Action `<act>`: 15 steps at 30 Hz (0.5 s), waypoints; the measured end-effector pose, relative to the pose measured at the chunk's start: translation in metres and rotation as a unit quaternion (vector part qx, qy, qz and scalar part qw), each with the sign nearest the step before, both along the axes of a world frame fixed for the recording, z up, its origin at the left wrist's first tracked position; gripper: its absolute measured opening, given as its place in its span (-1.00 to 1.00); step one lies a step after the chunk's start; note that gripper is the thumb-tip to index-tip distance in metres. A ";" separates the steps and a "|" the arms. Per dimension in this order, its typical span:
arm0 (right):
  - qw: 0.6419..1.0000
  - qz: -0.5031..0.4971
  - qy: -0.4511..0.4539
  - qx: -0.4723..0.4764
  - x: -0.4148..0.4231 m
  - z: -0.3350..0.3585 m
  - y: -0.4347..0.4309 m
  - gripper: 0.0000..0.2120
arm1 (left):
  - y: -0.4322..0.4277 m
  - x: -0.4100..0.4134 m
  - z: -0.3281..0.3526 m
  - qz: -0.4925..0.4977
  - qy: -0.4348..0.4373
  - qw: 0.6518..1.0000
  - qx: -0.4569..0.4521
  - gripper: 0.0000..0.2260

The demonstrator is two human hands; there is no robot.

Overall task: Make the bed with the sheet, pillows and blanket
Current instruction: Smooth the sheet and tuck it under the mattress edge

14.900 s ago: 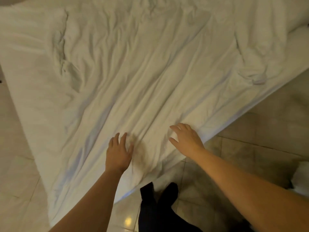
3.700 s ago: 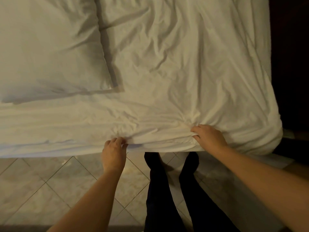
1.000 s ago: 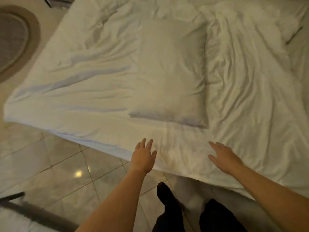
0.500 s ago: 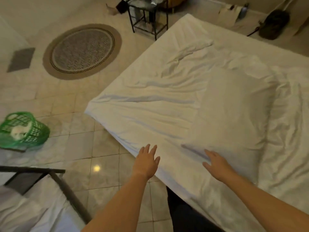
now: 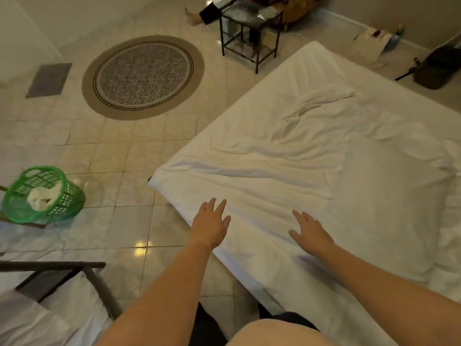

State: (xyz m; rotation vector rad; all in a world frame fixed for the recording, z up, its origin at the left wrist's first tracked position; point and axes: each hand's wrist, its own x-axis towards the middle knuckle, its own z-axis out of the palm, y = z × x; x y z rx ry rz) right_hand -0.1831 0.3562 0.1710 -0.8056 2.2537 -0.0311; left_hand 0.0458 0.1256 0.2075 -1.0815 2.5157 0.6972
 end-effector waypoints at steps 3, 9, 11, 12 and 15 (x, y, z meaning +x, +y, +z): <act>1.000 -0.019 0.009 -0.006 0.009 0.000 -0.052 -0.32 | -0.052 -0.002 -0.005 -0.023 0.011 1.000 -0.003 -0.46; 0.996 -0.085 0.023 -0.009 0.045 0.005 -0.158 -0.31 | -0.176 0.019 -0.007 -0.101 0.010 0.995 -0.002 -0.45; 0.992 -0.119 0.024 -0.014 0.063 0.011 -0.191 -0.30 | -0.222 0.035 0.000 -0.134 0.000 0.991 -0.004 -0.45; 0.991 -0.132 0.027 -0.022 0.071 0.013 -0.207 -0.30 | -0.246 0.043 0.004 -0.155 -0.007 0.988 -0.015 -0.45; 0.985 -0.164 0.035 -0.028 0.090 0.021 -0.251 -0.29 | -0.314 0.054 0.014 -0.196 -0.027 0.979 -0.038 -0.45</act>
